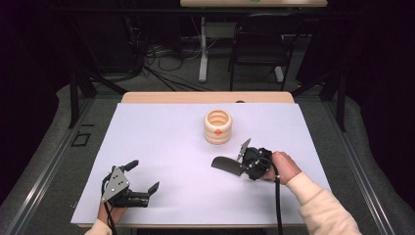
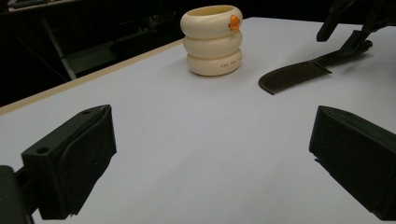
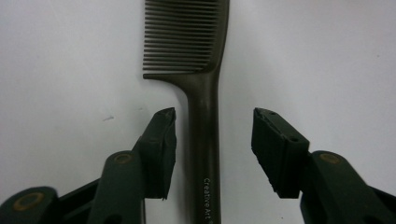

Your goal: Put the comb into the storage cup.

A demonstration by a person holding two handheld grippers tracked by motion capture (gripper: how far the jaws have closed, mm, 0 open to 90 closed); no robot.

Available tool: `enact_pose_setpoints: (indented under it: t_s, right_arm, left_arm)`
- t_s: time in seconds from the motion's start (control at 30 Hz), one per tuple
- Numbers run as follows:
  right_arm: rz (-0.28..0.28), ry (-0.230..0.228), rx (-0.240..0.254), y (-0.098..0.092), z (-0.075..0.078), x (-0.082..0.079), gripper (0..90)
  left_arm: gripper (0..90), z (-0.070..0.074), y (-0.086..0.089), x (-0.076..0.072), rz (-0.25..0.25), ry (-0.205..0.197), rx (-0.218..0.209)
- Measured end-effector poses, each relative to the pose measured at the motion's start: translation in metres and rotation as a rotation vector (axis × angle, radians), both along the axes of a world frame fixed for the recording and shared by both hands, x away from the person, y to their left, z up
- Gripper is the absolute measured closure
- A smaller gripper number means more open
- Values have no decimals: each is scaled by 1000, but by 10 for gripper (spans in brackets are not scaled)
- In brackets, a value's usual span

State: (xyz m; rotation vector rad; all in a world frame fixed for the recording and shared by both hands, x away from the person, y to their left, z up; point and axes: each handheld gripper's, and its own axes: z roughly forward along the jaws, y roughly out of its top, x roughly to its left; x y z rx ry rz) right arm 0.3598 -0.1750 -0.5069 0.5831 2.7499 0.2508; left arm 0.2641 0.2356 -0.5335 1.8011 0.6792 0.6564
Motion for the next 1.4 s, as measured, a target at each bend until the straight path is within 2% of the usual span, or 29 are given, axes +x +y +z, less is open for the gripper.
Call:
enact_pose_setpoints:
  t_s: [0.17, 0.37, 0.53, 0.77, 0.9, 1.0, 1.4]
  right_arm:
    - [44, 21, -41, 7, -5, 3, 576]
    - [68, 43, -84, 13, -10, 8, 660]
    - [72, 65, -116, 17, -14, 12, 674]
    - [78, 85, -123, 20, -19, 17, 711]
    - [79, 77, -112, 19, -20, 16, 720]
    - [86, 88, -90, 17, -19, 15, 721]
    - [59, 38, -9, 7, -6, 6, 721]
  left_arm:
    - [5, 0, 1, 0, 1, 0, -2]
    - [4, 0, 2, 0, 4, 3, -16]
    - [4, 0, 2, 0, 3, -1, -10]
    - [4, 1, 2, 0, 6, -5, -9]
    - [4, 1, 3, -1, 8, -8, -7]
    - [4, 1, 2, -1, 8, -8, -7]
    - [5, 1, 2, 0, 10, -7, -11]
